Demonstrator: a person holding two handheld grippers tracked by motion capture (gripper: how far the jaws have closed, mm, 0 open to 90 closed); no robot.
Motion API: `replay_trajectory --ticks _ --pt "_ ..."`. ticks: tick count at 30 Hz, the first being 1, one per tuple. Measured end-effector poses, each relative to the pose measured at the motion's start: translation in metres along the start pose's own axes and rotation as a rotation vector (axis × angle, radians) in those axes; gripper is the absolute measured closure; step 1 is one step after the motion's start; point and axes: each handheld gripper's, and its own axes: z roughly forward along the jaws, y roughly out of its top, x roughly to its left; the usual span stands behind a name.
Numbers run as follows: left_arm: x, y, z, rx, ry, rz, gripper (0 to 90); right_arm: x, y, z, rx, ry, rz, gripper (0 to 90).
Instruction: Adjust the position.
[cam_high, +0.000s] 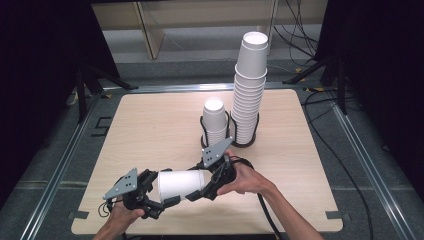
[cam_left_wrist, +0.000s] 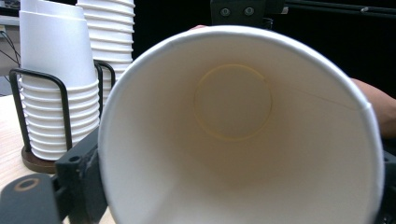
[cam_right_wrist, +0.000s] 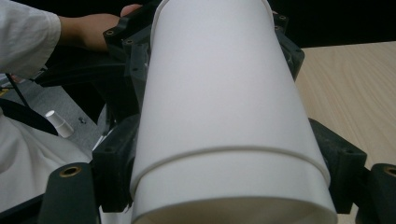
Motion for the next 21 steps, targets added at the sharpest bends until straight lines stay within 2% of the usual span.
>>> replay_trajectory --ticks 1,2,4,10,12,15,17,18,19,20,21 --pt "0.0 0.0 0.0 0.0 0.0 0.0 11.1 0.0 0.0 0.0 0.0 0.0 0.0 24.9" --pt "0.0 0.001 0.0 -0.006 -0.008 -0.006 11.9 -0.002 0.0 0.0 -0.017 0.003 -0.028 24.8" --pt "0.001 0.002 -0.002 0.009 -0.008 0.011 13.2 -0.002 -0.001 -0.001 -0.019 0.009 -0.015 24.5" --pt "-0.002 0.001 0.0 0.01 -0.005 0.002 14.3 -0.005 -0.003 -0.001 -0.02 0.009 0.001 22.6" --pt "-0.002 0.002 0.0 0.027 0.0 0.012 14.3 -0.006 -0.003 -0.002 -0.007 -0.005 0.019 16.2" --pt "-0.001 0.003 -0.001 0.063 0.018 0.043 14.3 -0.006 -0.003 -0.008 -0.006 -0.02 0.028 15.6" --pt "-0.001 0.004 -0.002 0.091 0.028 0.043 14.3 -0.004 -0.001 -0.013 0.012 -0.059 0.011 15.5" --pt "-0.001 0.004 -0.002 0.091 0.028 0.043 14.3 -0.004 -0.001 -0.013 0.012 -0.059 0.011 15.5" --pt "0.0 0.003 0.0 0.11 0.041 0.062 14.4 0.0 0.002 -0.018 0.059 -0.102 0.001 15.5" --pt "0.0 0.004 -0.001 0.152 0.057 0.068 14.4 0.001 0.003 -0.018 0.062 -0.109 -0.004 15.6" --pt "0.0 0.004 -0.001 0.152 0.057 0.068 14.4 0.001 0.003 -0.018 0.062 -0.109 -0.004 15.6"
